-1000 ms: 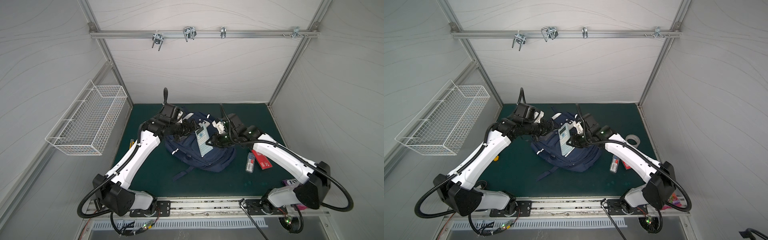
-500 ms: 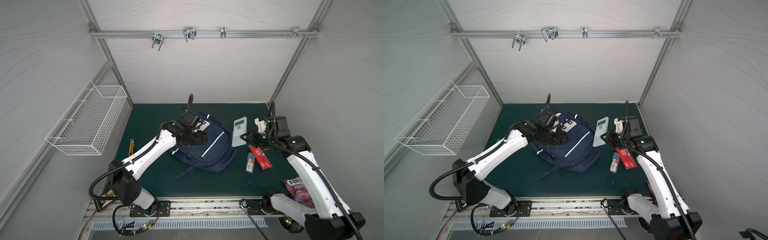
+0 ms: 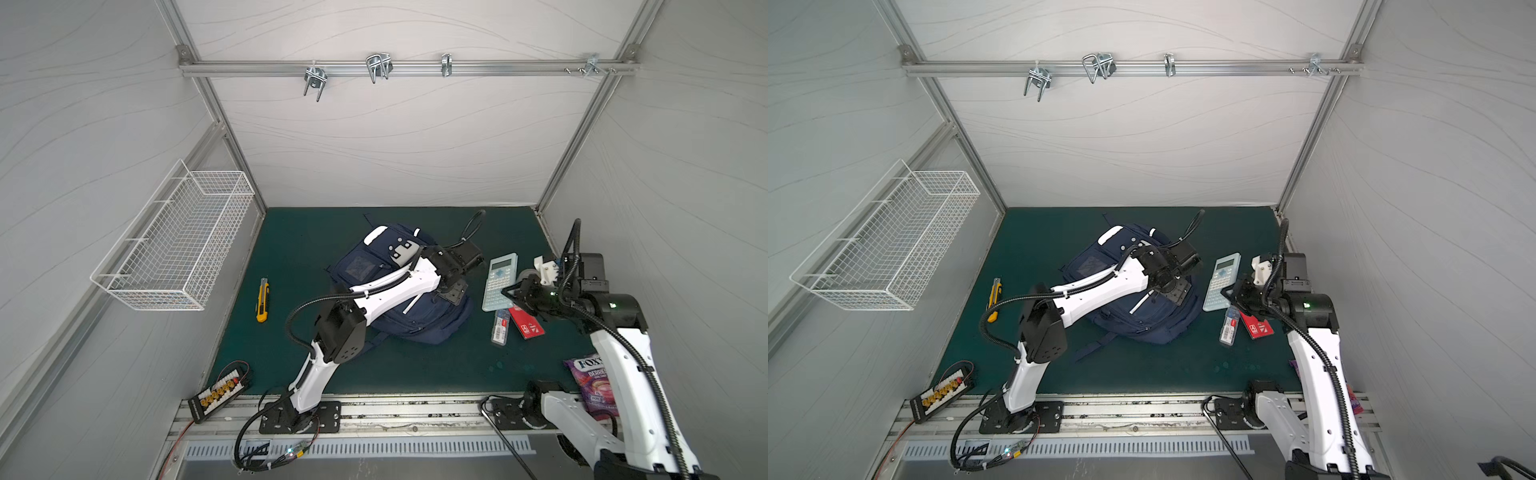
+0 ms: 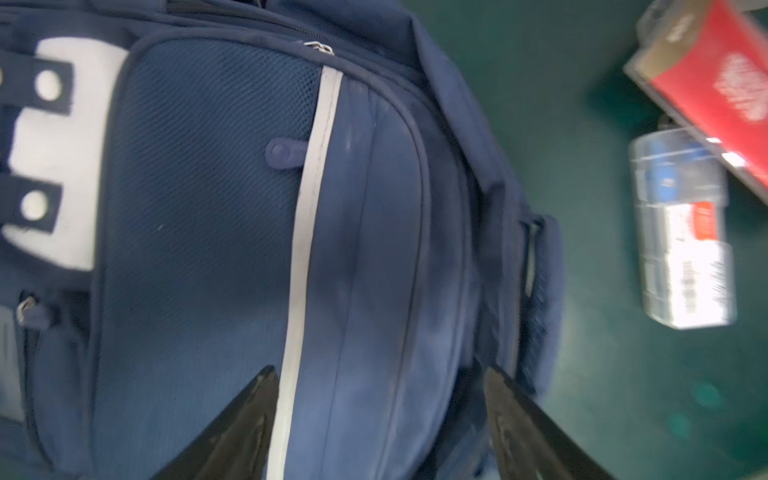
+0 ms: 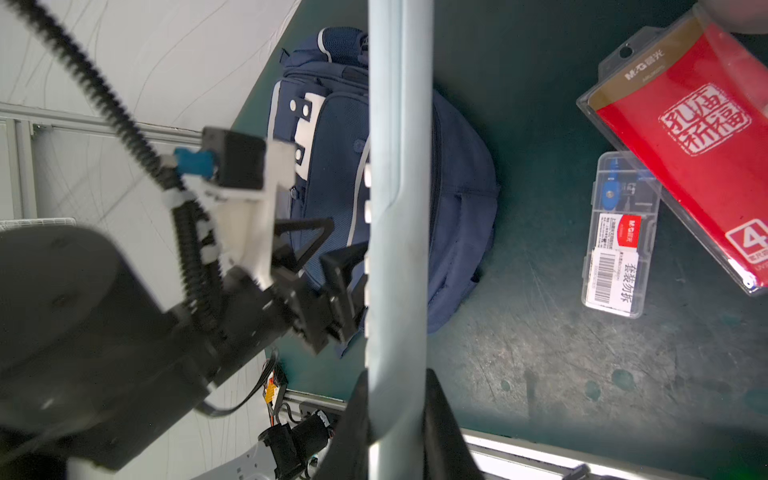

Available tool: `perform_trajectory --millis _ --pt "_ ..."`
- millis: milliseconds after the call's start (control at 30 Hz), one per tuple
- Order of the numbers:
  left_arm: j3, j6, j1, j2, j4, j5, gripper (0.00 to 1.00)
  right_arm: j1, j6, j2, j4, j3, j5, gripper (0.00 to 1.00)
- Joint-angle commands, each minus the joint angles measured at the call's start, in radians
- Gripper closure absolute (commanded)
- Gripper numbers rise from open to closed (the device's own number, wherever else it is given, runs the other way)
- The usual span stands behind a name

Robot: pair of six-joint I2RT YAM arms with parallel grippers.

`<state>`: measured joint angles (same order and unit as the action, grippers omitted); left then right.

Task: Pack the student bag
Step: 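Grasp the backpack's top opening with the left gripper while the right holds the calculator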

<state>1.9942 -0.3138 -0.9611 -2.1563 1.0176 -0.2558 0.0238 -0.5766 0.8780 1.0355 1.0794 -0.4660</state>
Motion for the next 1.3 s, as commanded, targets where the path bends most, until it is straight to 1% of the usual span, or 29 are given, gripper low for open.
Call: perform_trajectory --millis 0,67,133,233,333,400,433,467,500,600,633,800,933,967,1100,1167,1267 --pt "0.053 0.039 0.003 -0.053 0.040 -0.028 0.22 -0.016 0.030 -0.029 0.038 0.004 -0.027 1.00" --pt "0.052 0.039 0.002 -0.070 0.036 -0.041 0.24 -0.024 0.031 -0.037 0.044 -0.002 -0.031 1.00" --pt "0.050 0.038 0.002 -0.088 0.039 -0.067 0.29 -0.028 0.029 -0.042 0.046 -0.005 -0.037 1.00" --pt "0.041 0.044 0.002 -0.096 0.031 -0.105 0.40 -0.033 0.026 -0.051 0.046 -0.004 -0.042 1.00" --pt "0.023 0.063 0.001 -0.078 0.016 -0.144 0.66 -0.034 0.026 -0.051 0.047 -0.006 -0.043 1.00" --pt "0.011 0.075 0.000 -0.050 0.008 -0.180 0.77 -0.034 0.024 -0.052 0.043 -0.010 -0.044 1.00" --pt "0.003 0.083 -0.001 -0.036 0.000 -0.190 0.85 -0.035 0.022 -0.051 0.040 -0.012 -0.044 1.00" --pt "-0.010 0.094 -0.001 -0.017 -0.009 -0.201 0.97 -0.035 0.019 -0.051 0.034 -0.015 -0.048 1.00" --pt "-0.022 0.105 -0.001 0.007 -0.018 -0.215 1.00 -0.035 0.016 -0.051 0.027 -0.019 -0.052 1.00" --pt "-0.082 0.160 -0.004 0.080 -0.062 -0.270 1.00 -0.035 0.003 -0.046 -0.001 -0.036 -0.071 1.00" --pt "-0.110 0.179 -0.004 0.108 -0.083 -0.272 1.00 -0.034 -0.001 -0.044 -0.013 -0.042 -0.079 1.00" --pt "-0.323 0.265 0.003 0.323 -0.248 -0.231 1.00 -0.035 -0.022 -0.030 -0.077 -0.065 -0.131 1.00" --pt "-0.440 0.243 0.046 0.486 -0.321 -0.114 1.00 -0.035 -0.042 -0.024 -0.130 -0.094 -0.171 1.00" --pt "-0.485 0.240 0.056 0.531 -0.363 -0.077 1.00 -0.033 -0.046 -0.020 -0.140 -0.105 -0.181 1.00" --pt "-0.687 0.232 0.109 0.726 -0.539 0.005 1.00 -0.014 -0.064 -0.016 -0.189 -0.143 -0.222 1.00" --pt "-0.744 0.216 0.167 0.799 -0.568 0.095 1.00 0.026 -0.071 -0.014 -0.215 -0.157 -0.224 1.00" --pt "-0.812 0.224 0.223 0.870 -0.615 0.187 1.00 0.118 -0.098 -0.002 -0.277 -0.173 -0.217 1.00"
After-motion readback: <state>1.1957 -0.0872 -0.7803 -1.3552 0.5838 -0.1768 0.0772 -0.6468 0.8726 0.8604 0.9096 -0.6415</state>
